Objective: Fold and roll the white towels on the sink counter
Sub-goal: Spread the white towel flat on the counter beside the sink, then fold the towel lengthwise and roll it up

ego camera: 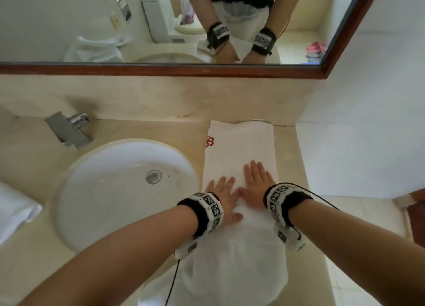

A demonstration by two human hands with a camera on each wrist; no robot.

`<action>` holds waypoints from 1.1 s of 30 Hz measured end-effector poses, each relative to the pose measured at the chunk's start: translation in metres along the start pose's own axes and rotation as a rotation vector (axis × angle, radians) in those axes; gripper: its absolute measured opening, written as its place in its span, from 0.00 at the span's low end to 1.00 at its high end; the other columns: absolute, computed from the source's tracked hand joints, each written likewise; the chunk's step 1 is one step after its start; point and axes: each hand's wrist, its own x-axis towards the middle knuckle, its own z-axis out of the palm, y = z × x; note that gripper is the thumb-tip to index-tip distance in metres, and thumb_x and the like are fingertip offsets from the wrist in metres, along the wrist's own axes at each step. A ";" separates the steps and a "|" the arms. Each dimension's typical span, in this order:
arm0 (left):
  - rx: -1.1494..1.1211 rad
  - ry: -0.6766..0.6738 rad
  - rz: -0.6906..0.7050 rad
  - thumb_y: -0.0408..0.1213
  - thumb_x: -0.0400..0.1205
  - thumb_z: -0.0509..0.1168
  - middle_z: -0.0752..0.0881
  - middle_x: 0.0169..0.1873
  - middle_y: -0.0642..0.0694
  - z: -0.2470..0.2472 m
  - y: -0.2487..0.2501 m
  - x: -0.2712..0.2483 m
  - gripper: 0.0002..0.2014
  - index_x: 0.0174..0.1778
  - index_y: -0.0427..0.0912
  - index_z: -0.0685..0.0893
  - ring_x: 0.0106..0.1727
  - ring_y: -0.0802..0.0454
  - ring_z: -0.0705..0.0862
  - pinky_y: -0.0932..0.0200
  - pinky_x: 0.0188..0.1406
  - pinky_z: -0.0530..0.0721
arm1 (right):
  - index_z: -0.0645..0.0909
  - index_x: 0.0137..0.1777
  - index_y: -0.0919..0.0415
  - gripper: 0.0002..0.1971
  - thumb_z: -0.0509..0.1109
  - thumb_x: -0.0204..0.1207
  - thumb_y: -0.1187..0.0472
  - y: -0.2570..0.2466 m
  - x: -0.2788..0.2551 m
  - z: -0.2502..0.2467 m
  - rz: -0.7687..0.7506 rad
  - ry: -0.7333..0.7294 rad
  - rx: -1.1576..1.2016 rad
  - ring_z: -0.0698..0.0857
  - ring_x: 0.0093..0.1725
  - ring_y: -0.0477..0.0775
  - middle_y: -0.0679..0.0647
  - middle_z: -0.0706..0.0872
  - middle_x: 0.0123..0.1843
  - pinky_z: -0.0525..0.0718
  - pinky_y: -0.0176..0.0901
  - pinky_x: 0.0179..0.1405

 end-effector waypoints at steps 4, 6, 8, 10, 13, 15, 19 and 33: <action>-0.296 0.169 -0.348 0.58 0.77 0.64 0.49 0.79 0.37 0.005 0.019 -0.057 0.45 0.82 0.46 0.45 0.79 0.34 0.52 0.39 0.77 0.58 | 0.29 0.83 0.58 0.40 0.49 0.83 0.42 0.008 -0.012 0.007 -0.005 0.027 -0.029 0.30 0.83 0.58 0.57 0.27 0.83 0.37 0.52 0.82; -0.531 0.199 -0.475 0.60 0.71 0.68 0.57 0.73 0.37 0.028 0.030 -0.090 0.50 0.80 0.43 0.46 0.74 0.35 0.60 0.44 0.73 0.66 | 0.30 0.83 0.58 0.40 0.50 0.83 0.42 0.007 -0.011 0.005 0.001 0.051 -0.017 0.30 0.83 0.59 0.58 0.27 0.83 0.36 0.52 0.81; -0.737 0.151 -0.537 0.62 0.66 0.73 0.62 0.70 0.38 0.059 0.042 -0.120 0.55 0.79 0.41 0.47 0.73 0.37 0.64 0.47 0.73 0.67 | 0.30 0.83 0.59 0.40 0.49 0.84 0.42 0.004 -0.011 0.005 0.006 0.070 -0.009 0.30 0.83 0.59 0.58 0.28 0.83 0.36 0.53 0.81; -0.825 0.132 -0.565 0.61 0.61 0.76 0.65 0.70 0.41 0.082 0.051 -0.140 0.59 0.78 0.42 0.47 0.72 0.40 0.66 0.48 0.73 0.68 | 0.31 0.83 0.59 0.39 0.49 0.84 0.43 0.000 -0.014 0.005 0.022 0.081 -0.001 0.31 0.83 0.60 0.58 0.28 0.84 0.37 0.53 0.82; -0.829 0.188 -0.623 0.57 0.62 0.77 0.65 0.67 0.42 0.098 0.053 -0.150 0.55 0.77 0.43 0.50 0.70 0.41 0.68 0.51 0.70 0.70 | 0.32 0.83 0.60 0.38 0.48 0.84 0.43 -0.011 -0.022 0.002 0.052 0.097 0.008 0.31 0.83 0.60 0.59 0.28 0.84 0.38 0.54 0.83; -0.910 0.172 -0.571 0.53 0.67 0.76 0.73 0.68 0.43 0.097 0.047 -0.149 0.46 0.75 0.43 0.60 0.68 0.44 0.75 0.57 0.65 0.75 | 0.31 0.83 0.61 0.39 0.48 0.84 0.42 -0.022 -0.031 0.005 0.035 0.115 -0.026 0.31 0.83 0.61 0.59 0.28 0.83 0.38 0.53 0.83; -1.003 0.177 -0.516 0.48 0.72 0.73 0.81 0.61 0.44 0.092 0.034 -0.147 0.28 0.64 0.44 0.72 0.59 0.45 0.81 0.60 0.52 0.78 | 0.31 0.83 0.60 0.39 0.48 0.84 0.41 -0.047 -0.062 0.024 0.031 0.068 -0.044 0.32 0.83 0.60 0.59 0.30 0.84 0.39 0.54 0.82; -1.690 0.011 -0.377 0.35 0.80 0.62 0.78 0.38 0.45 0.091 0.026 -0.145 0.07 0.35 0.44 0.76 0.41 0.46 0.80 0.49 0.58 0.83 | 0.49 0.83 0.61 0.42 0.58 0.78 0.36 -0.033 -0.169 0.087 0.482 0.231 0.543 0.63 0.79 0.67 0.63 0.58 0.82 0.62 0.59 0.79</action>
